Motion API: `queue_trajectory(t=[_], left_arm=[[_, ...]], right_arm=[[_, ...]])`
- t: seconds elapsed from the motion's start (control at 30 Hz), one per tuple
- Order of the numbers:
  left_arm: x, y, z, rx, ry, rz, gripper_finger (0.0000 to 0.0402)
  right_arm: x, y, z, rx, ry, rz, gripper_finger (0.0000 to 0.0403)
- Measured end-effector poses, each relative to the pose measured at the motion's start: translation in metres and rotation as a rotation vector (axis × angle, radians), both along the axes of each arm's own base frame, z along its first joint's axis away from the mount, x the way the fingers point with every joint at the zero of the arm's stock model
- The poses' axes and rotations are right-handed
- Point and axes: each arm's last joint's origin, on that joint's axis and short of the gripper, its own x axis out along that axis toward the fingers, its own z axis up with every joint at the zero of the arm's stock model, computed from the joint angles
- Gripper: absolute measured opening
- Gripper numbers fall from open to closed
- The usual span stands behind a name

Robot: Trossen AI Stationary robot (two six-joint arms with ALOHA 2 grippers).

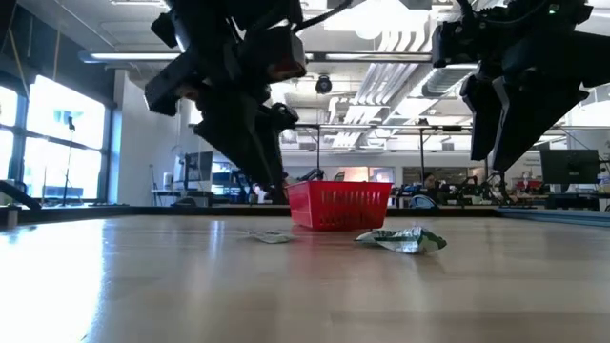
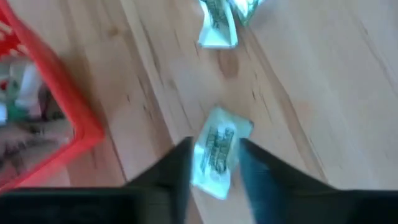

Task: Pick and place items into bin
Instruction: Put the light green stevia packet into the red bin

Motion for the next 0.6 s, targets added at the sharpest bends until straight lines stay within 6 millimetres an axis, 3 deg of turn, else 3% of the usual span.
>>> queue_trajectory(t=[0.2,0.33,0.4,0.47,0.6], left_arm=[[0.009,-0.003,-0.026,0.02,0.037,-0.048,0.0291],[0.011,-0.003,-0.044,0.017,0.091,-0.084,0.0315],[0.012,-0.003,-0.047,0.022,0.106,-0.088,0.0291],[0.012,-0.003,-0.047,0.018,0.109,-0.091,0.0241],[0.012,-0.004,-0.046,0.038,0.099,-0.11,0.0084]], right_arm=[[0.001,-0.001,0.0,0.01,-0.002,-0.012,0.0358],[0.001,-0.001,0.0,0.013,-0.007,-0.025,0.0358],[0.001,-0.001,0.0,0.016,-0.005,-0.029,0.0358],[0.001,-0.001,0.0,0.019,-0.002,-0.027,0.0358],[0.0,-0.001,0.0,0.019,0.001,-0.029,0.0358]])
